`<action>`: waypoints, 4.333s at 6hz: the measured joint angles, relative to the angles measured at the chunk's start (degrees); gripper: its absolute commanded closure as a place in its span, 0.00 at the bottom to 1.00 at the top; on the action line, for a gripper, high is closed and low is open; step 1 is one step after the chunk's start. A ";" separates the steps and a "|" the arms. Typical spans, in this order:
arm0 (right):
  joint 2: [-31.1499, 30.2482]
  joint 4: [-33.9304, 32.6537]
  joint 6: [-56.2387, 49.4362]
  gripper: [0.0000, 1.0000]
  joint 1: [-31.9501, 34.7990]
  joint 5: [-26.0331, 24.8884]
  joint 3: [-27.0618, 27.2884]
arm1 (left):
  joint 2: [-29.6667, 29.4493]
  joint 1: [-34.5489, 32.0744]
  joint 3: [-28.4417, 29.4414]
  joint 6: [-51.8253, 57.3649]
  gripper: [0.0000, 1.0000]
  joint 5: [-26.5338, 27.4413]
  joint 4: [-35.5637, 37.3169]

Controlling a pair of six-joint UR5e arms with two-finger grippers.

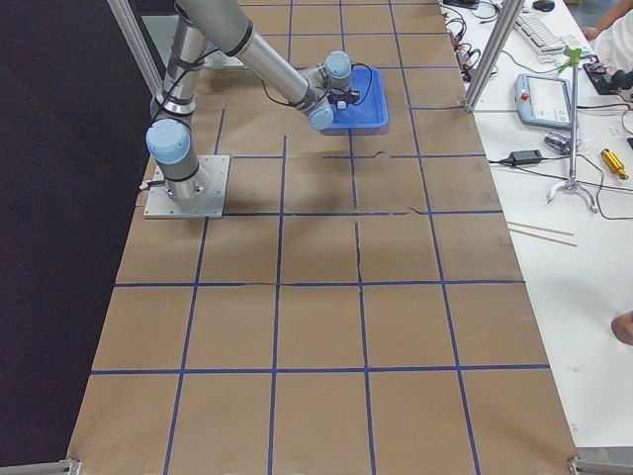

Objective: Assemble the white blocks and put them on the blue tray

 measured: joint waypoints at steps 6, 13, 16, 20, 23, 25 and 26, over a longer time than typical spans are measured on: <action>-0.27 0.42 0.15 0.76 0.23 0.00 0.23 | 0.16 -0.40 -0.80 0.13 0.01 0.63 0.07; 0.10 0.62 0.69 0.38 0.32 0.32 0.24 | -0.81 -0.12 -0.88 0.10 0.01 0.60 1.88; 0.23 0.62 1.73 0.24 0.32 0.59 0.24 | -0.77 0.14 -0.81 0.26 0.01 0.55 1.92; 0.08 0.72 3.96 0.00 0.32 0.50 0.24 | 0.11 0.04 -1.00 0.12 0.01 0.77 1.08; -2.64 4.54 8.09 0.00 0.14 0.21 0.01 | -0.13 -0.14 -1.10 0.24 0.01 0.78 1.20; -9.43 16.47 9.14 0.00 -0.99 -1.29 -0.38 | 0.27 -0.10 -1.12 0.26 0.01 0.84 0.93; -12.26 19.85 12.19 0.00 -2.39 -3.48 -0.41 | 0.15 -0.24 -1.05 0.29 0.01 0.70 0.96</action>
